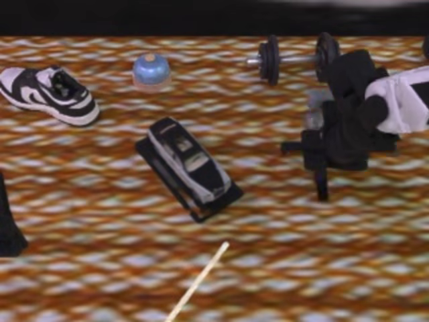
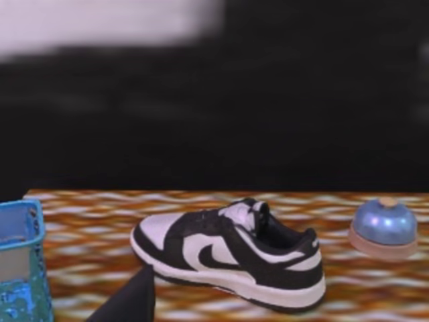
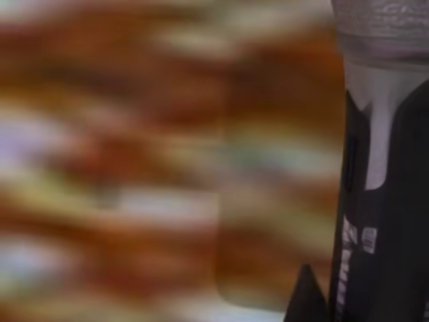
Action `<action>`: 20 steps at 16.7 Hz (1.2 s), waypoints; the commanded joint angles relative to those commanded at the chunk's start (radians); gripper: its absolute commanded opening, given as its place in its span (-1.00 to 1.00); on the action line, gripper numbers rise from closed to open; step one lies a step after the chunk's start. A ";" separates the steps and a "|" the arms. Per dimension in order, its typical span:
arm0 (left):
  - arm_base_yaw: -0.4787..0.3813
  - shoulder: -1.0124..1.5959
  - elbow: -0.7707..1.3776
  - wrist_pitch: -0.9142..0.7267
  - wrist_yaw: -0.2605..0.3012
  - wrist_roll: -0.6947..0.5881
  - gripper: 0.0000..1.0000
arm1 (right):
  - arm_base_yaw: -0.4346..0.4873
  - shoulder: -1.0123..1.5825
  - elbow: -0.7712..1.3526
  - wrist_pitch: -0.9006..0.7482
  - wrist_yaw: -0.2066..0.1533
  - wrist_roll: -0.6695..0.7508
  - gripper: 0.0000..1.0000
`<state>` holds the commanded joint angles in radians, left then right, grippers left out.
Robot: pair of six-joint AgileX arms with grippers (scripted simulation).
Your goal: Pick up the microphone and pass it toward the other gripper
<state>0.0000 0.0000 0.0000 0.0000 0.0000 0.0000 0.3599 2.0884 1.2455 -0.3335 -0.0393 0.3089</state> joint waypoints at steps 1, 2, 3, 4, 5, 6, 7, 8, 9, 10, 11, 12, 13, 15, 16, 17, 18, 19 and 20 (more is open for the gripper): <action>0.000 0.000 0.000 0.000 0.000 0.000 1.00 | 0.000 -0.013 -0.019 0.071 -0.023 -0.016 -1.00; 0.000 0.000 0.000 0.000 0.000 0.000 1.00 | -0.001 -0.028 -0.041 0.146 -0.046 -0.033 -1.00; 0.000 0.000 0.000 0.000 0.000 0.000 1.00 | -0.002 -0.044 -0.065 0.225 -0.072 -0.051 -1.00; 0.000 0.000 0.000 0.000 0.000 0.000 1.00 | -0.003 -0.060 -0.092 0.309 -0.098 -0.070 -1.00; 0.000 0.000 0.000 0.000 0.000 0.000 1.00 | -0.004 -0.077 -0.119 0.397 -0.125 -0.089 -1.00; 0.000 0.000 0.000 0.000 0.000 0.000 1.00 | -0.005 -0.094 -0.147 0.488 -0.152 -0.109 -1.00; 0.000 0.000 0.000 0.000 0.000 0.000 1.00 | -0.006 -0.113 -0.175 0.581 -0.180 -0.129 -1.00; 0.000 0.000 0.000 0.000 0.000 0.000 1.00 | -0.007 -0.132 -0.203 0.674 -0.207 -0.148 -1.00; 0.000 0.000 0.000 0.000 0.000 0.000 1.00 | -0.008 -0.151 -0.229 0.767 -0.233 -0.168 -1.00; 0.000 0.000 0.000 0.000 0.000 0.000 1.00 | -0.009 -0.172 -0.254 0.856 -0.259 -0.187 -1.00; 0.000 0.000 0.000 0.000 0.000 0.000 1.00 | -0.010 -0.195 -0.278 0.940 -0.283 -0.206 -1.00; 0.000 0.000 0.000 0.000 0.000 0.000 1.00 | -0.011 -0.218 -0.300 1.014 -0.306 -0.224 -1.00; 0.000 0.000 0.000 0.000 0.000 0.000 1.00 | -0.013 -0.241 -0.320 1.078 -0.326 -0.241 -1.00; 0.000 0.000 0.000 0.000 0.000 0.000 1.00 | -0.015 -0.282 -0.352 1.175 -0.358 -0.269 -1.00; 0.000 0.000 0.000 0.000 0.000 0.000 1.00 | -0.016 -0.297 -0.362 1.207 -0.370 -0.280 -1.00; 0.000 0.000 0.000 0.000 0.000 0.000 1.00 | -0.017 -0.308 -0.369 1.230 -0.378 -0.287 -1.00; 0.000 0.000 0.000 0.000 0.000 0.000 1.00 | -0.017 -0.313 -0.373 1.242 -0.383 -0.291 -1.00; 0.000 0.000 0.000 0.000 0.000 0.000 1.00 | -0.017 -0.314 -0.374 1.243 -0.383 -0.292 -1.00; 0.000 0.000 0.000 0.000 0.000 0.000 1.00 | -0.017 -0.314 -0.374 1.243 -0.383 -0.292 -1.00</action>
<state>0.0000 0.0000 0.0000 0.0000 0.0000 0.0000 0.3430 1.7743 0.8719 0.9098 -0.4227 0.0172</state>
